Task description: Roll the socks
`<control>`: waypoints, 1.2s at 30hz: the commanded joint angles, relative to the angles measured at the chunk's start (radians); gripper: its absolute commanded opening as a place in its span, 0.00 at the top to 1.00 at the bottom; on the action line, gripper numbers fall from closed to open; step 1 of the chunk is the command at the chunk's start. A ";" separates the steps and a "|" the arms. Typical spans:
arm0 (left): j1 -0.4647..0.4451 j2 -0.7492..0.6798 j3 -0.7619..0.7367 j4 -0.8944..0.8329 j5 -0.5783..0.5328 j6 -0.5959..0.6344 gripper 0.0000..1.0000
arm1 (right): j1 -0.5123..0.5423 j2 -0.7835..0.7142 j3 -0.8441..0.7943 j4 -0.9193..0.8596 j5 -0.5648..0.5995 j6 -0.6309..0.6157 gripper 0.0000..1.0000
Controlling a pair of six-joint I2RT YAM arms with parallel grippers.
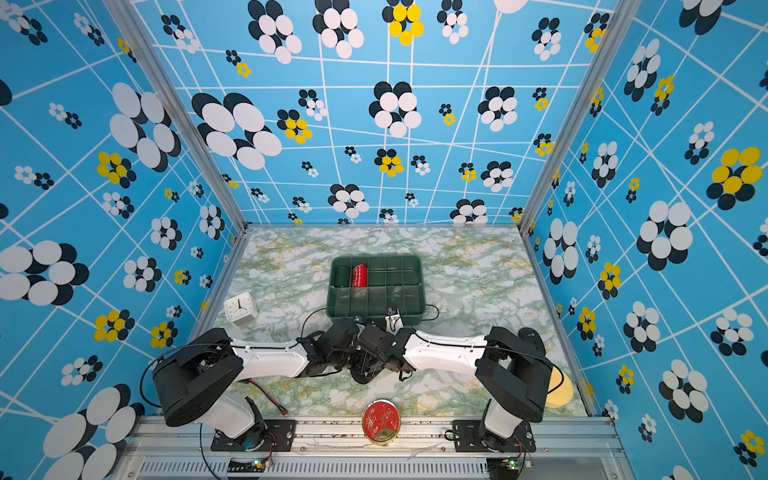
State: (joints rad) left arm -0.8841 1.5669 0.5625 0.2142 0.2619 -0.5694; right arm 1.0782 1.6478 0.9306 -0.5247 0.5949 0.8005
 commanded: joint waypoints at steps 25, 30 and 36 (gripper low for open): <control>0.072 -0.121 0.069 -0.223 0.138 0.020 1.00 | 0.093 0.034 0.054 -0.181 0.083 0.047 0.99; 0.076 -0.071 0.118 -0.150 0.197 0.000 1.00 | 0.101 0.054 0.068 -0.182 0.080 0.041 0.98; 0.076 0.007 0.156 -0.044 0.253 -0.044 1.00 | 0.107 0.064 0.071 -0.162 0.074 0.029 0.96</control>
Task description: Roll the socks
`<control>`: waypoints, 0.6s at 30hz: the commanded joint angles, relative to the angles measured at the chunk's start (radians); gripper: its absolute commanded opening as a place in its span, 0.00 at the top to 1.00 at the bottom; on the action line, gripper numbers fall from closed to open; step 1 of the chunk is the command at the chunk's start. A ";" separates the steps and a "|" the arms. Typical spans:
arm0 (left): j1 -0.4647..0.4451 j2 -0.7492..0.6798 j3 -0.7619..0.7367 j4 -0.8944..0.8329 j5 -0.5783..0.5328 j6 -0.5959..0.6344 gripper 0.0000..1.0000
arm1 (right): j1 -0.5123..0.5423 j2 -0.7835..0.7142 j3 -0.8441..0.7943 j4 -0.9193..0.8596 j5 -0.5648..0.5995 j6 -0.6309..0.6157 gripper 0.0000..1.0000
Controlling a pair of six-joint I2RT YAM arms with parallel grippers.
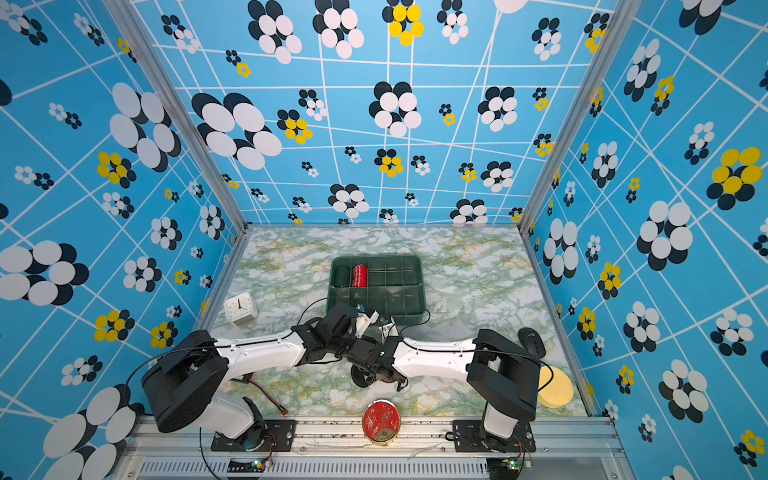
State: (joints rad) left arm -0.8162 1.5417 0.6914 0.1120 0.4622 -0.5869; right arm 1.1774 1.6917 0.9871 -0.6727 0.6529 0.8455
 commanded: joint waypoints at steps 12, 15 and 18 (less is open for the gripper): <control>0.009 0.074 0.057 0.078 0.070 -0.038 1.00 | 0.019 0.046 0.011 0.041 -0.045 -0.062 0.92; 0.009 0.086 0.061 0.080 0.083 -0.040 1.00 | 0.021 0.059 0.016 0.035 -0.045 -0.060 0.92; 0.008 0.102 0.062 0.086 0.091 -0.045 1.00 | 0.023 0.061 0.020 0.029 -0.037 -0.057 0.92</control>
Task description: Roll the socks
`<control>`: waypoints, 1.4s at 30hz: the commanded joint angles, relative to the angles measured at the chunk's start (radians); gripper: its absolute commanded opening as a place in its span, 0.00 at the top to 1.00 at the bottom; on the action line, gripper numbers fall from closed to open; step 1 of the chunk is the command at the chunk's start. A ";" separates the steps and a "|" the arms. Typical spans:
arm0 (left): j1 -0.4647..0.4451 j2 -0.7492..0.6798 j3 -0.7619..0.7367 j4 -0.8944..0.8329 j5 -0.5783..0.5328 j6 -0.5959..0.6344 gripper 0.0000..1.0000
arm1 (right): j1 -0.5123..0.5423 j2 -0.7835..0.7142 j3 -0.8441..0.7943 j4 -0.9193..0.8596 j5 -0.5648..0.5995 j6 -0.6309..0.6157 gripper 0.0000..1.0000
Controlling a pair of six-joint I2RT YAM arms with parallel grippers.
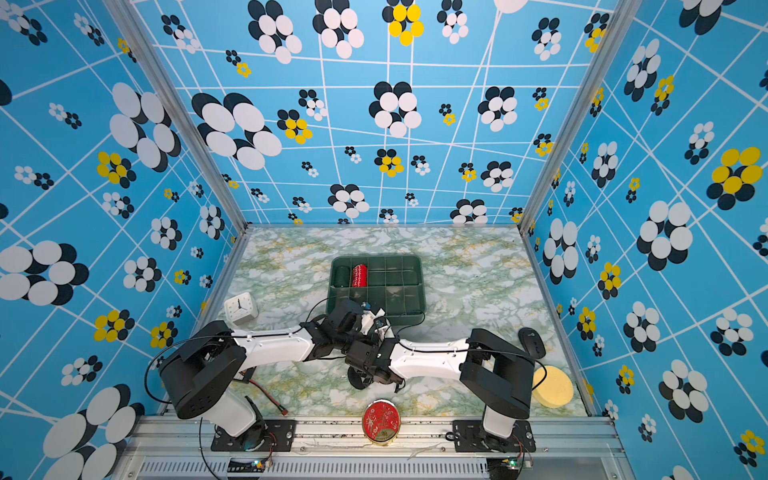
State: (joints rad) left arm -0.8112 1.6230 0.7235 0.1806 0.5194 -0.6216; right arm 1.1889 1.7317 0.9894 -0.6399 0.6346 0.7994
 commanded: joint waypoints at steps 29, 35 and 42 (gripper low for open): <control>-0.017 0.136 0.054 -0.074 -0.011 0.042 1.00 | 0.017 -0.042 -0.040 0.114 -0.050 -0.052 0.86; -0.020 0.151 0.053 -0.133 -0.050 0.072 1.00 | 0.015 -0.076 -0.065 0.154 -0.062 -0.058 0.81; -0.025 0.173 0.049 -0.177 -0.088 0.103 1.00 | -0.008 -0.159 -0.122 0.225 -0.095 -0.063 0.74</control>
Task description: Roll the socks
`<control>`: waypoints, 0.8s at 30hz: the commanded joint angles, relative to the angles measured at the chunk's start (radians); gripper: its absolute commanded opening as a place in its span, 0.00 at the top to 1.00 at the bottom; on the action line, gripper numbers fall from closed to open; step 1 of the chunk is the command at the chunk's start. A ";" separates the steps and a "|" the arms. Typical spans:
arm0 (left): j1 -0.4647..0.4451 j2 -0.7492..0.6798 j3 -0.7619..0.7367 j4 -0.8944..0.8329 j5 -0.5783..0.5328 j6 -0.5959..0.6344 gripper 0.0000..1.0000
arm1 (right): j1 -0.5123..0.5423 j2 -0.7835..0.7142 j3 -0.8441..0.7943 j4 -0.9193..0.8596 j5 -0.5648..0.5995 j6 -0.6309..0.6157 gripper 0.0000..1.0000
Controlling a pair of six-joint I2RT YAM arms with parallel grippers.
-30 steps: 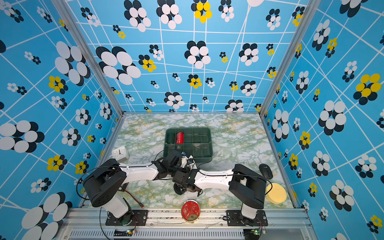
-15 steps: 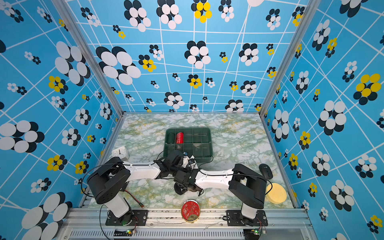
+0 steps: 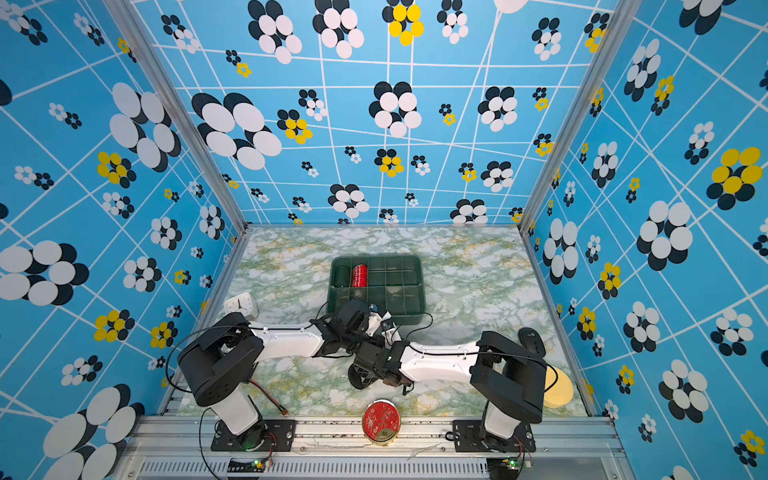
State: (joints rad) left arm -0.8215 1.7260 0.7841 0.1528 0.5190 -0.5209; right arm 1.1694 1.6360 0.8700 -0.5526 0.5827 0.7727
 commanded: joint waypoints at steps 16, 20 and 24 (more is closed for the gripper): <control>-0.015 0.094 -0.016 -0.150 -0.108 0.020 1.00 | -0.122 -0.388 -0.231 0.275 -0.167 -0.009 0.55; -0.013 0.095 -0.020 -0.150 -0.110 0.022 1.00 | -0.185 -0.456 -0.290 0.283 -0.217 0.030 0.58; -0.014 0.096 -0.021 -0.153 -0.115 0.024 1.00 | -0.302 -0.511 -0.366 0.311 -0.316 0.060 0.67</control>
State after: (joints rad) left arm -0.8383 1.7538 0.7959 0.1696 0.4477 -0.4545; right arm 0.9180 1.1511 0.5465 -0.2558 0.3412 0.7982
